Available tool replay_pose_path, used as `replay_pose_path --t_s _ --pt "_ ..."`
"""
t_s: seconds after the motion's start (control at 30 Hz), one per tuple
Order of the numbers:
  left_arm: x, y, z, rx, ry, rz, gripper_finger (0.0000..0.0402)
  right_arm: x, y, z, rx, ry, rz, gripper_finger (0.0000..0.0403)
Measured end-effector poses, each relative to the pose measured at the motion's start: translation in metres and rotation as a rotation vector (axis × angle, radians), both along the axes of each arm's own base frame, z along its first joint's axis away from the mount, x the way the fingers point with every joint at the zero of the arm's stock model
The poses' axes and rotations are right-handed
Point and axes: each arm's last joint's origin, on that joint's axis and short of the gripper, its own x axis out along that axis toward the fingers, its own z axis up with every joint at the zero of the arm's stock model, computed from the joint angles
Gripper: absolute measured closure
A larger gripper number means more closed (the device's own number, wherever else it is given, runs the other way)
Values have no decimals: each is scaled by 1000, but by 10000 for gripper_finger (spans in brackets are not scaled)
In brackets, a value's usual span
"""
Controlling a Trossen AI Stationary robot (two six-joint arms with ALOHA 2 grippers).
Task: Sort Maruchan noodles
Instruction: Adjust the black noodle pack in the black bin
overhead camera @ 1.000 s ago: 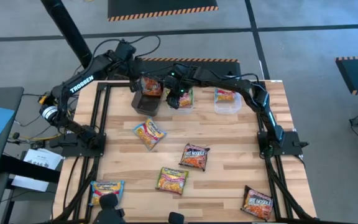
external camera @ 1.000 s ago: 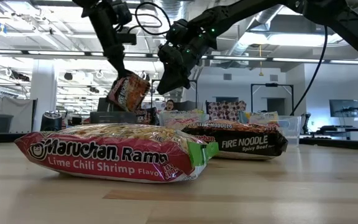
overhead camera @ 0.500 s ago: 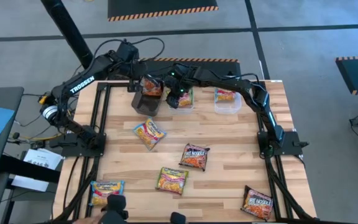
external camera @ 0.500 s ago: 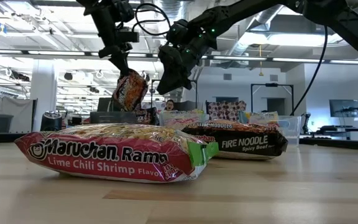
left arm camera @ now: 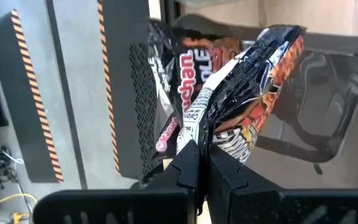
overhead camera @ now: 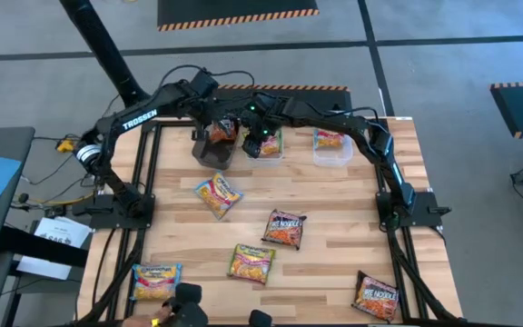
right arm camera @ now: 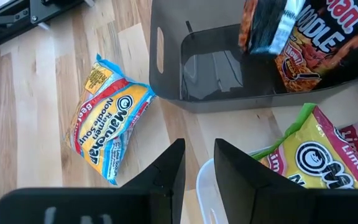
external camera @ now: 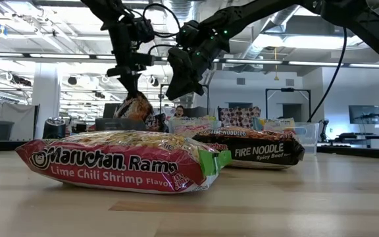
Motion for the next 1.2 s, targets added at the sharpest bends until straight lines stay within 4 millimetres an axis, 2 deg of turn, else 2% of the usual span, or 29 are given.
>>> replay_pose_path --t_s 0.27,0.53,0.73,0.97,1.2 --pt "9 -3 -1 28 -7 -44 402 0 0 0 0 0 0 291" --pt "11 2 -18 16 131 -44 401 0 0 0 -5 0 6 291" --pt "18 6 -32 11 162 15 401 0 0 0 -6 2 8 291" --pt "20 5 -33 12 136 66 401 -1 0 0 -4 7 8 285" --pt "21 5 -32 11 115 87 401 -1 0 0 -4 7 7 256"
